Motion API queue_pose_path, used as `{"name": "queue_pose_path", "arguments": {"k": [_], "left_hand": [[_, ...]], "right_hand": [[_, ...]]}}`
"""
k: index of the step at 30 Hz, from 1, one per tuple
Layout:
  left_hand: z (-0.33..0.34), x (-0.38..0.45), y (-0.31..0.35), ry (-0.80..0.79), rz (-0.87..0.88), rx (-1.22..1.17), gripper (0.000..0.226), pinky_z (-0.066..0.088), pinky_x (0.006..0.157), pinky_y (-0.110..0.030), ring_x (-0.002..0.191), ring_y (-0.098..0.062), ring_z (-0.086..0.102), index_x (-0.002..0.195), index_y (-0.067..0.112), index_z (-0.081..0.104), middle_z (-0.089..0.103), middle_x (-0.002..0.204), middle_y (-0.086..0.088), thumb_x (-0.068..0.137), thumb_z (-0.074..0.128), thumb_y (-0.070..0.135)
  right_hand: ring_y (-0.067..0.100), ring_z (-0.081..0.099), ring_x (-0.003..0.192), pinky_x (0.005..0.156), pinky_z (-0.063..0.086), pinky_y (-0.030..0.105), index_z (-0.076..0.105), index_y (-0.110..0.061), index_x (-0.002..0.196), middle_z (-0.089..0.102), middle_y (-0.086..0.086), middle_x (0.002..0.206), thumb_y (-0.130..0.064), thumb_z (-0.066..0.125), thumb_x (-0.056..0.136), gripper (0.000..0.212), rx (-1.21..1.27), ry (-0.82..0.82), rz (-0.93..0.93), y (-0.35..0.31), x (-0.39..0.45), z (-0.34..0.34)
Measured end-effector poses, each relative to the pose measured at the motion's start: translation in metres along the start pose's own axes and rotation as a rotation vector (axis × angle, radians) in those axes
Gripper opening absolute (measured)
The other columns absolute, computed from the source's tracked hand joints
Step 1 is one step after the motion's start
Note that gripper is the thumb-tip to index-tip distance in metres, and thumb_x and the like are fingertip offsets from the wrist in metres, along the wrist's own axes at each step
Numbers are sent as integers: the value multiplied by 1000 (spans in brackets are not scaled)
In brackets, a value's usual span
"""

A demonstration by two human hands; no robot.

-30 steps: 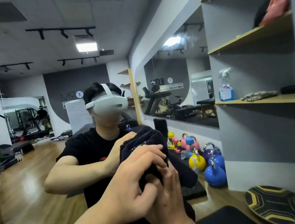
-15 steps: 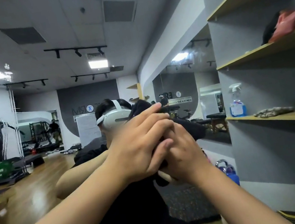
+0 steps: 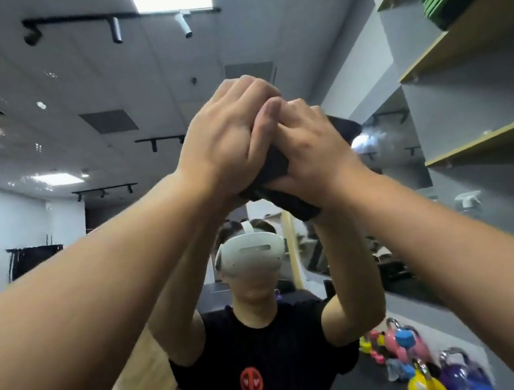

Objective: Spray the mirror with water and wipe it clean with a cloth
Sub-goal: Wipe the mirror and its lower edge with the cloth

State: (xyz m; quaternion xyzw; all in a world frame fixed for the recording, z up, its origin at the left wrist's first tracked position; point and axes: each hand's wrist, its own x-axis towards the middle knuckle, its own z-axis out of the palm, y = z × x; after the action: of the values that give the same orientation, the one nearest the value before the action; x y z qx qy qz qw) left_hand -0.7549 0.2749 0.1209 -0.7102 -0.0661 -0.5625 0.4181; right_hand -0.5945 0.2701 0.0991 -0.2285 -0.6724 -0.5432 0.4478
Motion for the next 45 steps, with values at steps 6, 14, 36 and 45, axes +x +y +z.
{"name": "queue_pose_path", "arguments": {"k": [6,14,36,45], "left_hand": [[7,64,-33,0,-99,98,52,42,92,-39,100,-28,54,107,4,62,61,103,-11,109,24,39],[18,117,-46,66,-199,82,48,45,87,-31,91,-16,54,106,13,63,57,100,2,111,23,40],[38,100,-15,153,-248,39,31,37,74,-31,90,-17,44,108,5,53,51,94,-3,88,35,22],[53,24,41,181,-160,43,40,34,78,-26,93,-21,45,104,-2,57,49,94,-3,85,36,26]], "right_hand": [[36,48,116,97,40,50,35,-24,153,38,5,152,-47,67,86,77,18,-101,20,47,66,-8],[27,35,123,93,49,35,23,-25,142,29,14,140,-61,67,83,82,10,94,141,83,91,-11],[21,38,102,91,39,43,38,-29,139,51,0,128,-49,65,86,63,82,0,225,85,56,-27],[28,44,114,98,40,43,36,-25,147,48,3,138,-50,69,82,77,31,-30,249,48,-36,-33]]}}
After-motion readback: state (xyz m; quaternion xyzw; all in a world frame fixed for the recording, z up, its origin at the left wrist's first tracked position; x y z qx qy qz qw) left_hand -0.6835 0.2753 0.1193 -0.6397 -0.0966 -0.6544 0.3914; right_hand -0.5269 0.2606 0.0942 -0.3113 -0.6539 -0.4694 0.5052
